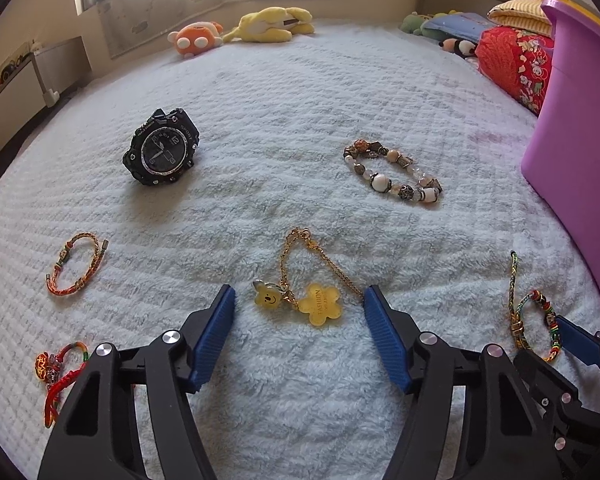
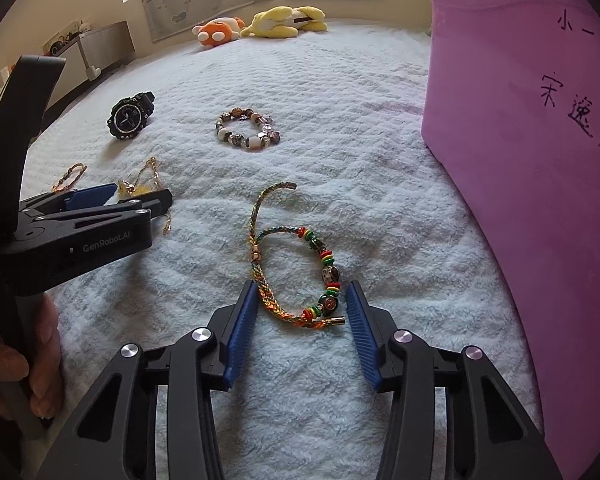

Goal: Organize jewelry
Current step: 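Grasp the yellow flower charm chain with the left tool while the right grasps the braided beaded bracelet, then lift both held items and carry them over the pink tub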

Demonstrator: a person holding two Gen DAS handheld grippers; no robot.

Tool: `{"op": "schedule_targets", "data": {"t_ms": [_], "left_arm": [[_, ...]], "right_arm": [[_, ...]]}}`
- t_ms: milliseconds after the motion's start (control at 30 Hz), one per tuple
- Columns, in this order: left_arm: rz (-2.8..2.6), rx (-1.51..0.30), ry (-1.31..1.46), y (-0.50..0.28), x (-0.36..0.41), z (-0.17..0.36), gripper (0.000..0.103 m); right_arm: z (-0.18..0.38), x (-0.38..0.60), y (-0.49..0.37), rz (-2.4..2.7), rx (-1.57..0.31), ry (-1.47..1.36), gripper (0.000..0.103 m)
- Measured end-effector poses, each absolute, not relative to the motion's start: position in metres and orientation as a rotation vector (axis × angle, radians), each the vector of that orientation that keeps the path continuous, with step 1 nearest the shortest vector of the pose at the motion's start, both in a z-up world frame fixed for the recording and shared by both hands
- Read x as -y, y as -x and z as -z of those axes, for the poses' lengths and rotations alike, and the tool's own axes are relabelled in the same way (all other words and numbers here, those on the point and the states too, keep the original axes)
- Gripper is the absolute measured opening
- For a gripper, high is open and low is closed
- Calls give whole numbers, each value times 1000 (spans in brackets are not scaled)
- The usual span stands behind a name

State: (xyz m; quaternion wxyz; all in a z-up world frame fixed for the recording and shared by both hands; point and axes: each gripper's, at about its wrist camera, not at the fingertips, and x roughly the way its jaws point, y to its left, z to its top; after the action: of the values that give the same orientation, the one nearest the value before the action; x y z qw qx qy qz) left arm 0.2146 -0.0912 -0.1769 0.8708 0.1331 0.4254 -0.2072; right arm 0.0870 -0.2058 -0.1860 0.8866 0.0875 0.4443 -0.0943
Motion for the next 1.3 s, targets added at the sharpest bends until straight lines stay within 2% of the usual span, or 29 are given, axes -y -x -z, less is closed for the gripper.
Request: {"op": "schedule_targets", "data": {"t_ms": [33, 100, 133, 167, 200, 333, 367, 1300], "left_arm": [[433, -885, -284, -213, 92, 177, 61], [431, -869, -299, -210, 94, 176, 51], [439, -863, -304, -208, 95, 175, 45], [445, -856, -312, -207, 97, 175, 39], [444, -848, -322, -205, 98, 175, 35], [448, -843, -320, -205, 97, 173, 30], [452, -845, -311, -205, 96, 173, 18], [491, -863, -264, -198, 83, 167, 19]], "right_arm": [[186, 206, -87, 195, -923, -182, 43], [185, 207, -86, 192, -921, -189, 38], [184, 208, -86, 193, -920, -195, 33], [183, 210, -85, 194, -918, -202, 19], [183, 211, -85, 193, -919, -207, 16], [183, 211, -84, 183, -918, -217, 12], [183, 211, -83, 180, -917, -220, 10], [168, 203, -70, 113, -897, -236, 9]]}}
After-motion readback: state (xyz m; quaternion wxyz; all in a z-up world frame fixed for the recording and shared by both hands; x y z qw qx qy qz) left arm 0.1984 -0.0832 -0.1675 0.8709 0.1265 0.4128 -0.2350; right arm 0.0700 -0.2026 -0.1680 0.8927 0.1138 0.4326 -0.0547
